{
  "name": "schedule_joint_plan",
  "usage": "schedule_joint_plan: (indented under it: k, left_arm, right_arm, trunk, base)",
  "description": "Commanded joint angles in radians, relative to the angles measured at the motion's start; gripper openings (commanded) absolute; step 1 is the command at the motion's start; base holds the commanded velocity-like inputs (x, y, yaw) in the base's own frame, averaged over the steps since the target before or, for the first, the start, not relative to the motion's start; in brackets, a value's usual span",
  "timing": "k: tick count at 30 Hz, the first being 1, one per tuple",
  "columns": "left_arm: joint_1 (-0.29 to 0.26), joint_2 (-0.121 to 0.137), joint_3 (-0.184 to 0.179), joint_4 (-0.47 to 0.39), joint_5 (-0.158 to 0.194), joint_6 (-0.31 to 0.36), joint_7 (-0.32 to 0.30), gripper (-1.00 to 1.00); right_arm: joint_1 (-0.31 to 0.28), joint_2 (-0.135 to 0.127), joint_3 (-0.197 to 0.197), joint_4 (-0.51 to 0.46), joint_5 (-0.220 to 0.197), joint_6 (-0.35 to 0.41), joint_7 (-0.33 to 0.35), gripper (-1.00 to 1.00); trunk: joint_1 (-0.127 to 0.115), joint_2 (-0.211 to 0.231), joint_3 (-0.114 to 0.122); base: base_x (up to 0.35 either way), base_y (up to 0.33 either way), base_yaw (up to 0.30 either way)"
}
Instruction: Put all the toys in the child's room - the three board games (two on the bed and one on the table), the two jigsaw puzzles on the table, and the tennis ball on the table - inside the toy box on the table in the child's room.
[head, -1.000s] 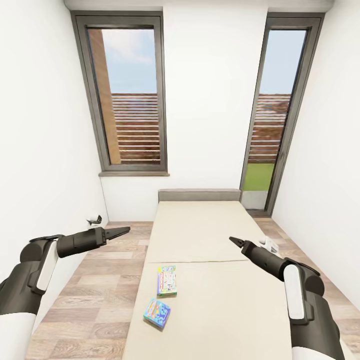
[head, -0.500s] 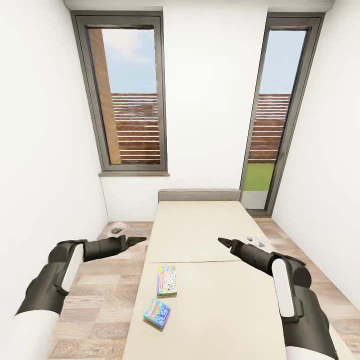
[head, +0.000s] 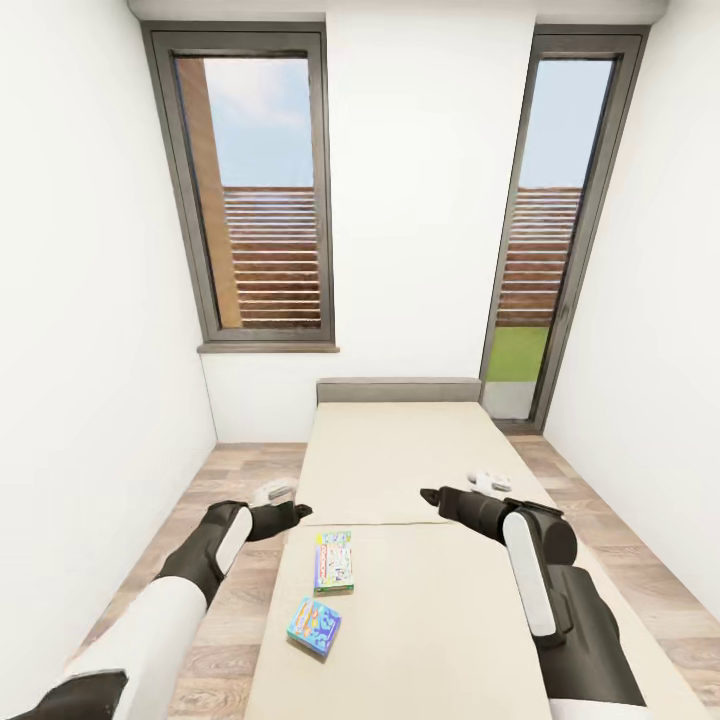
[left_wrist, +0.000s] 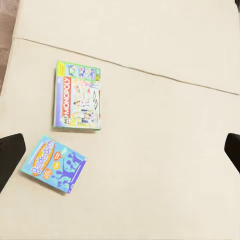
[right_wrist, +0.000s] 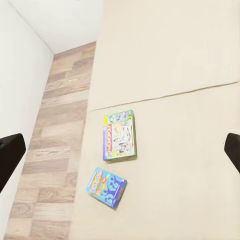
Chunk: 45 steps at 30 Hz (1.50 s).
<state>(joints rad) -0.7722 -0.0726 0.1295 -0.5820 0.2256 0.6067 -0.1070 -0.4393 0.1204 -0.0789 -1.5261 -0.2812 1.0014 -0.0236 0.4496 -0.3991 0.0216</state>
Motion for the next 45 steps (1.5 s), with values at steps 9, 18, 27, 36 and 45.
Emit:
schedule_joint_plan:
  k: [9,18,27,36,45]
  left_arm:
    - [-0.099,-0.066,0.006,0.208,-0.003,-0.224,0.242,1.0]
    - [-0.109,-0.087,-0.012,0.231,-0.002,-0.292,0.328,1.0]
    - [-0.11,-0.09,-0.073,0.232,0.0,-0.31,0.332,1.0]
    - [-0.11,-0.1,-0.08,0.234,0.0,-0.311,0.332,1.0]
    - [-0.11,-0.102,-0.207,0.288,0.0,-0.301,0.294,1.0]
  right_arm:
    - [0.0,0.008,0.009,-0.03,-0.006,0.013,-0.008,1.0]
    - [0.0,0.011,0.071,-0.05,-0.005,0.012,-0.01,1.0]
    - [0.0,0.004,0.067,-0.049,-0.012,0.014,-0.01,1.0]
    - [0.0,0.003,0.067,-0.048,-0.015,0.014,-0.01,1.0]
    - [0.0,0.001,0.067,-0.049,-0.017,0.015,-0.01,1.0]
  trunk:
    - [0.0,-0.001,-0.001]
    - [0.0,-0.001,-0.002]
    - [0.0,-0.001,-0.014]
    - [0.0,-0.001,-0.028]
    - [0.0,-0.001,-0.043]
  base:
    - [0.0,0.0,0.0]
    - [0.0,0.0,0.0]
    - [0.0,0.0,0.0]
    - [0.0,0.0,0.0]
    - [0.0,0.0,0.0]
